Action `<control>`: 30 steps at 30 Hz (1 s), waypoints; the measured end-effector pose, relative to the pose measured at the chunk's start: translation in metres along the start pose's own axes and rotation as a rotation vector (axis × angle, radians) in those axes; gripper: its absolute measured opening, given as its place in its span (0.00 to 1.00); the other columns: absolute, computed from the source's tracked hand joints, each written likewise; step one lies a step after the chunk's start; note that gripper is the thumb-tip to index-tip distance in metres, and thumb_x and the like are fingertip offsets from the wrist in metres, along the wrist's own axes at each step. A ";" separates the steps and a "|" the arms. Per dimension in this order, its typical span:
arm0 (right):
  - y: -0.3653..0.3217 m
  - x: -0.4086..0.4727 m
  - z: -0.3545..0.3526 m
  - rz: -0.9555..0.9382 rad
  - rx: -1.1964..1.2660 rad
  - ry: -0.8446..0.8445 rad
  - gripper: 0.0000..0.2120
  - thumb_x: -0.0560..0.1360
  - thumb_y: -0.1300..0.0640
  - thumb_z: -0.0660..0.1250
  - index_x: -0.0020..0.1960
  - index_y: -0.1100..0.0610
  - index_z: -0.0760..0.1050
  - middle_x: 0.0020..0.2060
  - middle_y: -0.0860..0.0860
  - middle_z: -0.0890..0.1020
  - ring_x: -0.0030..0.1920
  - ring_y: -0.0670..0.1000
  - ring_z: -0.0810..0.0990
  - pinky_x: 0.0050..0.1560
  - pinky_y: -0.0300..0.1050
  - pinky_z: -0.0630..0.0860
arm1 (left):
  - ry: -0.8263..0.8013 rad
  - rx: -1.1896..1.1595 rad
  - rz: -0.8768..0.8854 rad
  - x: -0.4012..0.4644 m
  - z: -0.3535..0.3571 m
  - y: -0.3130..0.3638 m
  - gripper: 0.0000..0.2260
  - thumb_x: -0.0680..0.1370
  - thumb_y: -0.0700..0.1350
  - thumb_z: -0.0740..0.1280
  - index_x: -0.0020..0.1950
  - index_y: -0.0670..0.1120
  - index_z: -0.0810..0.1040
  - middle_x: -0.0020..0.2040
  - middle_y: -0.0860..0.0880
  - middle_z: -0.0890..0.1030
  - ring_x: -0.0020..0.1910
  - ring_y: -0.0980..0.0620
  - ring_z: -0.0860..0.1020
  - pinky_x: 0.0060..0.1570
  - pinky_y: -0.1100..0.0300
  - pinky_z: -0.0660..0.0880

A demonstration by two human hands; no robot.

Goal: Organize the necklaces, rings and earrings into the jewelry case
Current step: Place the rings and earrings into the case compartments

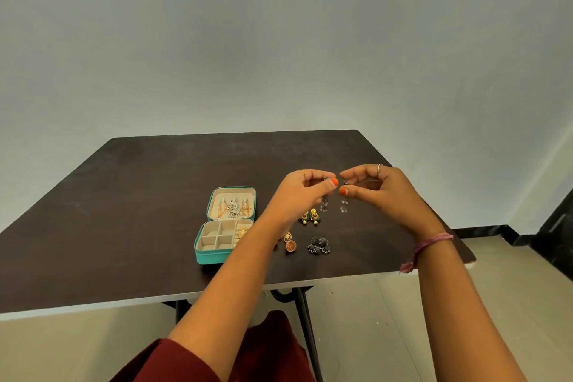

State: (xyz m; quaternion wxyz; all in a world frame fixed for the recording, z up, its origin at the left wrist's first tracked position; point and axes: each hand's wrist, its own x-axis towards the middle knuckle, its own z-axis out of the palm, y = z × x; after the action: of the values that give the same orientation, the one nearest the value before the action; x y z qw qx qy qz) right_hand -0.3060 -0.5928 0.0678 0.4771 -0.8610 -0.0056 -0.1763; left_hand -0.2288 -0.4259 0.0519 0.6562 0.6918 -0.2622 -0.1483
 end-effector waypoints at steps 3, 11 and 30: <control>0.001 0.002 0.007 -0.033 0.043 0.048 0.15 0.64 0.50 0.75 0.49 0.52 0.81 0.43 0.50 0.85 0.45 0.48 0.84 0.50 0.45 0.81 | -0.005 -0.116 -0.038 -0.001 -0.002 -0.001 0.07 0.75 0.44 0.71 0.52 0.49 0.81 0.47 0.48 0.85 0.50 0.55 0.82 0.56 0.55 0.77; 0.002 0.006 0.020 -0.105 0.074 0.038 0.11 0.69 0.58 0.75 0.51 0.53 0.81 0.44 0.50 0.85 0.46 0.48 0.84 0.51 0.47 0.81 | 0.029 -0.222 -0.053 0.002 -0.007 -0.002 0.07 0.75 0.40 0.71 0.52 0.44 0.82 0.45 0.46 0.84 0.47 0.53 0.82 0.52 0.60 0.78; -0.009 0.007 0.019 -0.149 0.025 -0.012 0.17 0.70 0.63 0.74 0.55 0.47 0.77 0.47 0.48 0.83 0.47 0.46 0.83 0.49 0.42 0.80 | 0.045 -0.427 -0.109 0.000 -0.013 0.002 0.12 0.72 0.36 0.72 0.55 0.40 0.80 0.46 0.44 0.85 0.49 0.50 0.83 0.57 0.55 0.76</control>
State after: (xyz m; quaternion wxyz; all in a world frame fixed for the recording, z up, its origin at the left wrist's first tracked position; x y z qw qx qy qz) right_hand -0.2952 -0.5738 0.0679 0.4732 -0.8533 -0.0746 -0.2060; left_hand -0.2219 -0.4154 0.0553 0.7844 0.5536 -0.1723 -0.2204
